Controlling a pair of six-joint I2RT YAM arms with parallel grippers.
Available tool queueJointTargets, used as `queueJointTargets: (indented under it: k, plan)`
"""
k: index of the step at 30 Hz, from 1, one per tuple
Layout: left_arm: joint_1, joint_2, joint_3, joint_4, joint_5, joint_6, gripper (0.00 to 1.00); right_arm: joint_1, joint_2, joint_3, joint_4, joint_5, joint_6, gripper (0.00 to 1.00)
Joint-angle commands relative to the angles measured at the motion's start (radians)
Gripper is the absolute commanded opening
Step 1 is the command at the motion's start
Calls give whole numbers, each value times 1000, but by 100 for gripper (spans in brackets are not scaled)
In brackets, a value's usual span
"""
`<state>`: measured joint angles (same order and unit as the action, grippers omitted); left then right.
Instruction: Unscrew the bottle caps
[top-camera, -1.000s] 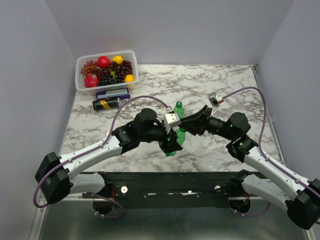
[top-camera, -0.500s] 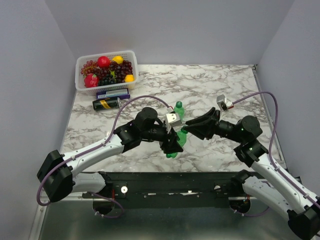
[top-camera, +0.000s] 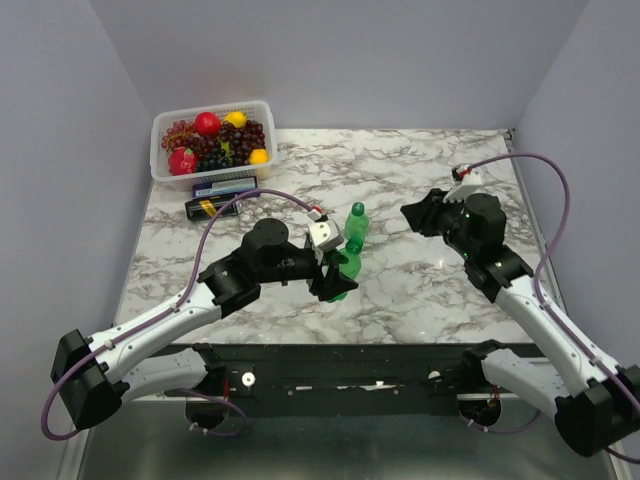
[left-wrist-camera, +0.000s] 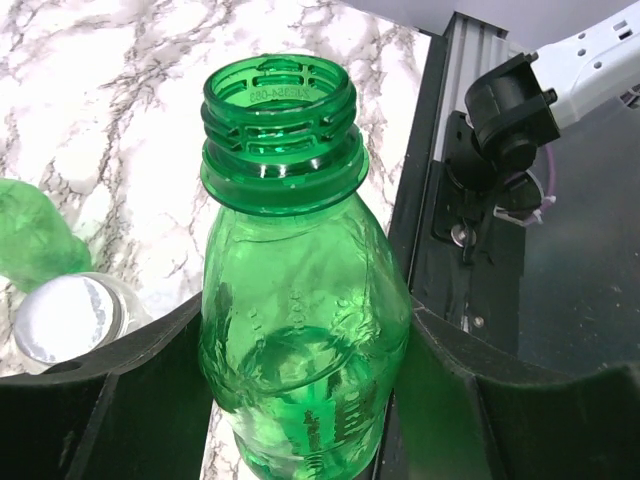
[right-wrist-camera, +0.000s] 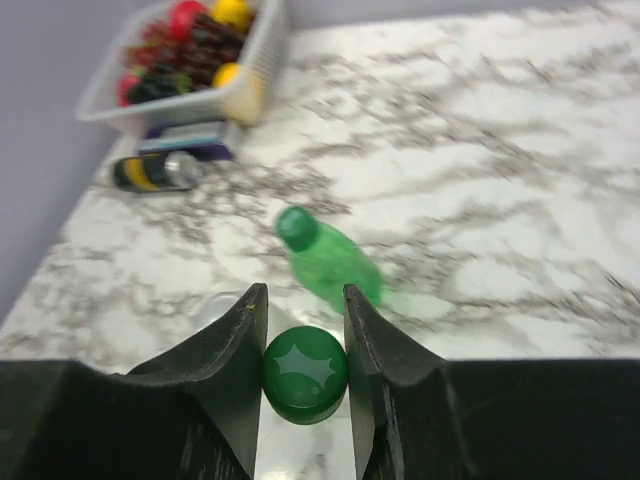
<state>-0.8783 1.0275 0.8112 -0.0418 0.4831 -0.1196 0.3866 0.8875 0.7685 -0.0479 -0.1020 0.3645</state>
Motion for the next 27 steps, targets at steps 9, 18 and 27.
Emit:
queueJointTargets:
  k: [9,18,27]
  plan:
    - [-2,-21,-1,25,-49,12,2,-26,438,-54,220,278,50,25]
    - [-2,-26,6,16,-44,12,2,-26,659,-17,252,387,105,27]
    - [-2,-29,8,14,-43,12,2,-22,725,0,261,484,134,29]
